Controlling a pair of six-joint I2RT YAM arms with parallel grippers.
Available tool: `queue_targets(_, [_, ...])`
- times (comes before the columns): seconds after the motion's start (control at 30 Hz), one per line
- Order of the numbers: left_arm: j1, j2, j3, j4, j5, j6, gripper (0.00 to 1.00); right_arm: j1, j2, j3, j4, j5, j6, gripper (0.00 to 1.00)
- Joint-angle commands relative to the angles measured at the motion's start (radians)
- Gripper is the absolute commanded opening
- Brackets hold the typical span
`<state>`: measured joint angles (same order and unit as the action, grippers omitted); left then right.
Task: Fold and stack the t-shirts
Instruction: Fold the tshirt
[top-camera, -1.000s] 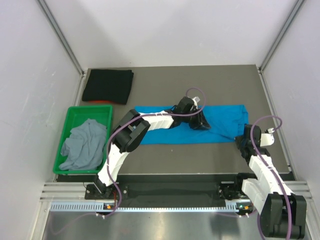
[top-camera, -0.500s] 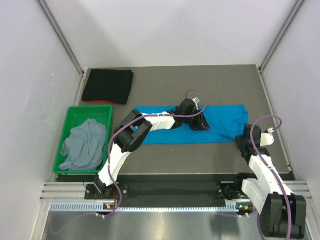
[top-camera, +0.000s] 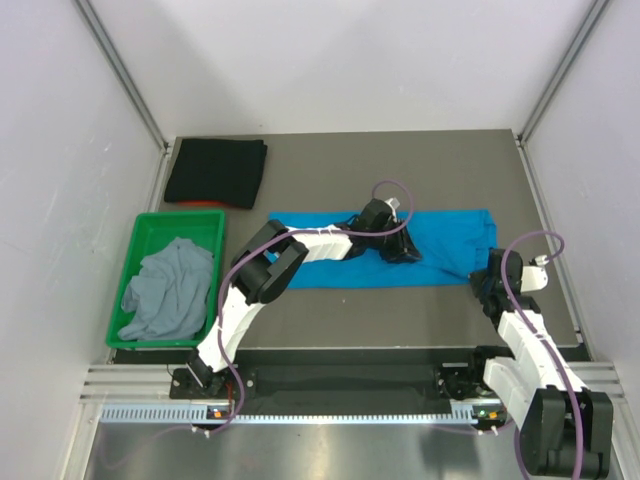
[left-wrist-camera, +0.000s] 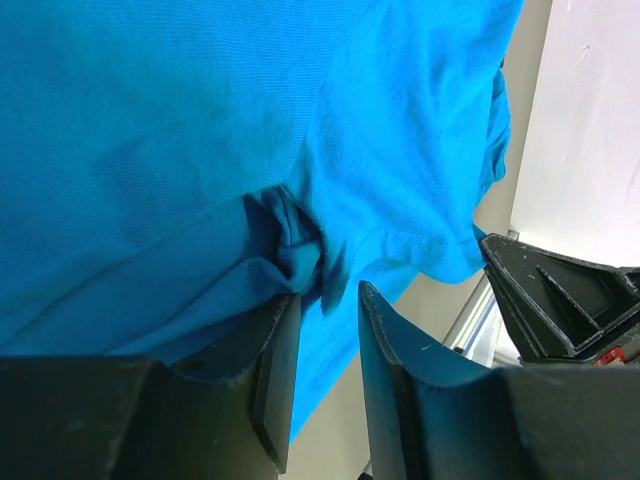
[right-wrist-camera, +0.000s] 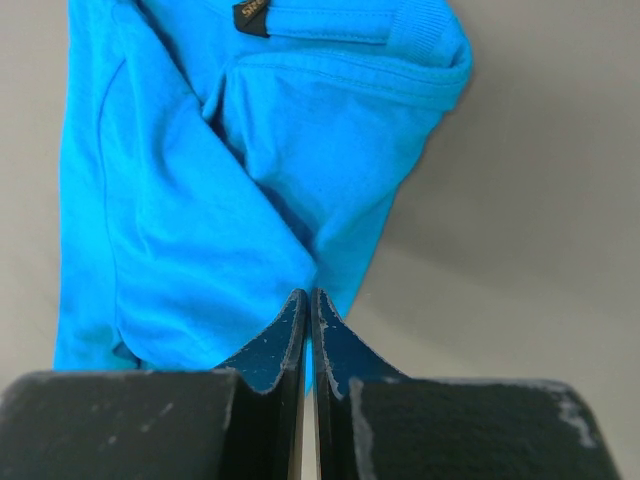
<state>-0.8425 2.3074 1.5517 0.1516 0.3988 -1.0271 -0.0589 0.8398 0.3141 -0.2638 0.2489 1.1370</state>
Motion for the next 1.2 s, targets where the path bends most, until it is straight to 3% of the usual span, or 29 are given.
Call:
queue_targets(0.0, [-0.007, 0.015, 0.036, 0.051, -0.008, -0.011, 0.35, 0.008, -0.011, 0.014, 0.057, 0.0, 0.0, 0.0])
queue_targets(0.17, [-0.006, 0.033, 0.054, 0.065, 0.008, -0.028, 0.31, 0.008, -0.01, 0.011, 0.058, -0.002, -0.005, 0.0])
queue_targets(0.27, [-0.006, 0.029, 0.057, 0.063, 0.017, -0.028, 0.17, 0.008, -0.008, 0.011, 0.055, 0.0, -0.006, 0.0])
queue_targets(0.33, [-0.007, 0.02, 0.059, 0.049, 0.023, -0.031, 0.01, 0.008, -0.007, 0.013, 0.051, 0.003, -0.009, 0.0])
queue_targets(0.7, [-0.004, -0.069, 0.087, -0.142, 0.008, -0.004, 0.0, 0.008, -0.068, 0.031, 0.005, 0.056, -0.046, 0.0])
queue_targets(1.17, [0.0, -0.086, 0.1, -0.222, 0.025, 0.005, 0.0, 0.045, -0.142, -0.033, 0.029, 0.084, 0.003, 0.0])
